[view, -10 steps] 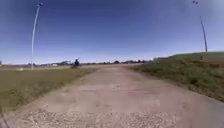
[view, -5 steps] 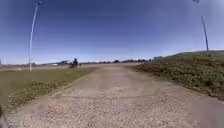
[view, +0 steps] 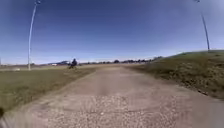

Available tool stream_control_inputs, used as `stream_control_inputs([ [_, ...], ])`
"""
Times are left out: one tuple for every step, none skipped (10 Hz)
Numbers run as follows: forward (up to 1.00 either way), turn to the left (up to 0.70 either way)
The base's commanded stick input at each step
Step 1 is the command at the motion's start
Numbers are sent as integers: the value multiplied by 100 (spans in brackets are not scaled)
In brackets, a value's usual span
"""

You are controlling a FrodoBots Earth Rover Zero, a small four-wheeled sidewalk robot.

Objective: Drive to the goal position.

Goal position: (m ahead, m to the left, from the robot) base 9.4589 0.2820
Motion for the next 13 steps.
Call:
stream_control_inputs([
  [100,0],
  [100,0],
  [100,0],
  [100,0],
  [100,0],
  [100,0],
  [100,0],
  [100,0],
  [100,0],
  [100,0],
  [100,0],
  [100,0],
  [100,0],
])
